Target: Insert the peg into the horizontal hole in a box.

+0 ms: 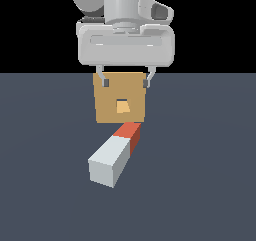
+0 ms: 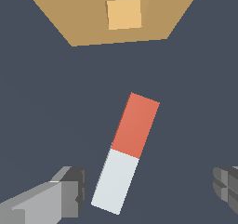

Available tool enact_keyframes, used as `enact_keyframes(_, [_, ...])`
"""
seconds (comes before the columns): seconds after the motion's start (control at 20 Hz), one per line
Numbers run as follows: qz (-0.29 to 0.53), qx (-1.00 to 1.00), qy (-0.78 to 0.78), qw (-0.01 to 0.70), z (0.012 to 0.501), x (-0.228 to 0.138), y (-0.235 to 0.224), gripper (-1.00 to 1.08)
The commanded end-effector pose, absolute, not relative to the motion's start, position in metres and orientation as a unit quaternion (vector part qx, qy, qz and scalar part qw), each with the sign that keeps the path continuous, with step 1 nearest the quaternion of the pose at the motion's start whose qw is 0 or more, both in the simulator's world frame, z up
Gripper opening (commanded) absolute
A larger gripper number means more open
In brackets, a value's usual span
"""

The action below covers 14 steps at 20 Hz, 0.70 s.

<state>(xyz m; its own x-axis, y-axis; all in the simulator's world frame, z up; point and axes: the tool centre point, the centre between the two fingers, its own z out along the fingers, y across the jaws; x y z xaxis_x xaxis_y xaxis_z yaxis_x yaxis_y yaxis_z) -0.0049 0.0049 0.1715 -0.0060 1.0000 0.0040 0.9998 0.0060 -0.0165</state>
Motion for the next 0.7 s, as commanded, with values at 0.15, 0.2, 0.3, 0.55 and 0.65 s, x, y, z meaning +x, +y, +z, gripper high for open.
enact_keyframes(0.15, [0.004, -0.708, -0.706, 0.007, 0.169, -0.005, 0.003, 1.0])
enact_keyframes(0.2, [0.004, -0.711, -0.704, 0.007, 0.167, -0.006, 0.001, 1.0])
enact_keyframes(0.3, [0.004, -0.717, -0.697, 0.006, 0.162, -0.007, -0.004, 1.0])
enact_keyframes(0.55, [0.003, -0.746, -0.666, 0.004, 0.139, -0.012, -0.023, 1.0])
enact_keyframes(0.65, [0.003, -0.761, -0.649, 0.003, 0.126, -0.015, -0.034, 1.0])
